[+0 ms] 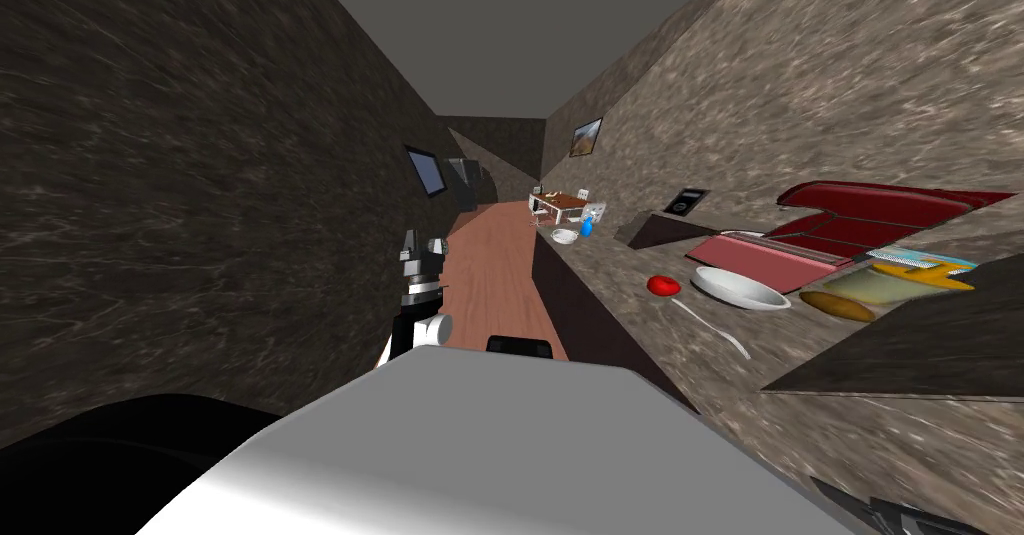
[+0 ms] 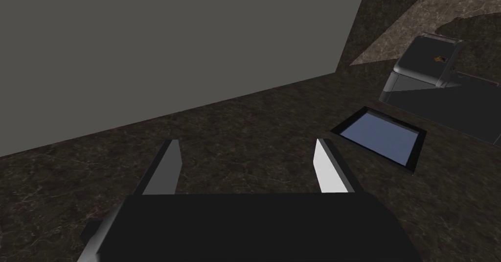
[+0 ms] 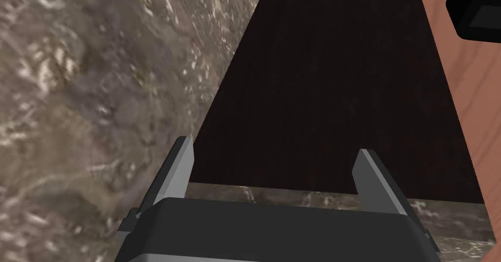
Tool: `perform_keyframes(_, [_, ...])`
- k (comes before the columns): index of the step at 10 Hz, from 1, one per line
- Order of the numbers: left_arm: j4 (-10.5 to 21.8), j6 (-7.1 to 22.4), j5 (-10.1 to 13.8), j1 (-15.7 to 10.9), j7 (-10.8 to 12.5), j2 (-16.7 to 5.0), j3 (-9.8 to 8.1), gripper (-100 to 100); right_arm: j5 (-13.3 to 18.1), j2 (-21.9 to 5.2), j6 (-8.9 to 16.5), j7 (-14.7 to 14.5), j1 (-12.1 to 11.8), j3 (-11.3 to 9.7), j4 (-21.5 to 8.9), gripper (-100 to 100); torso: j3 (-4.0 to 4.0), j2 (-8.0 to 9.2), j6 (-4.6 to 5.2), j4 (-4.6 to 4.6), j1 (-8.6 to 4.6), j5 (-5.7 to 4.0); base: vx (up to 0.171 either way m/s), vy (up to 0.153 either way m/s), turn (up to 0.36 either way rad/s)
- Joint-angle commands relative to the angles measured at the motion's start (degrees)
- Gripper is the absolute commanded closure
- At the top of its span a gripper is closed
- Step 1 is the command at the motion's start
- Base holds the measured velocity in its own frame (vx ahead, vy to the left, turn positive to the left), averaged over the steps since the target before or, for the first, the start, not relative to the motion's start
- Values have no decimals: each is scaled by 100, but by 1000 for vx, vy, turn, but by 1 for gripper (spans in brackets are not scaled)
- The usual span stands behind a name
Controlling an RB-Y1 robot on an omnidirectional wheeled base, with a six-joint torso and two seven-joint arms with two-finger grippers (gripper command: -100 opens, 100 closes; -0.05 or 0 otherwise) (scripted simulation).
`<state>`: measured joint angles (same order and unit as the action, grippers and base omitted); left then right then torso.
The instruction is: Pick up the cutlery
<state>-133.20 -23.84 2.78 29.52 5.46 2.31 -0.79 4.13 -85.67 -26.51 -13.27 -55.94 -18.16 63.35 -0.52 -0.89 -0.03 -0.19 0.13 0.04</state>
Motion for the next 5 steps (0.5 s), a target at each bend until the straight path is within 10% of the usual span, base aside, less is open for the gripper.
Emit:
perform_keyframes(1, [0, 0, 0, 0, 0, 0, 0, 0, 26, -130, 11, -139, 146, -145, -286, -100, 0, 0, 0, 0, 0, 0, 194, 6, 94])
perform_keyframes(5, [0, 0, 0, -1, 0, 0, 0, 0, -10, -379, 110, -446, 314, -329, -582, -100, 6, 9, -3, 3, -13, -3, 214, -18, 159])
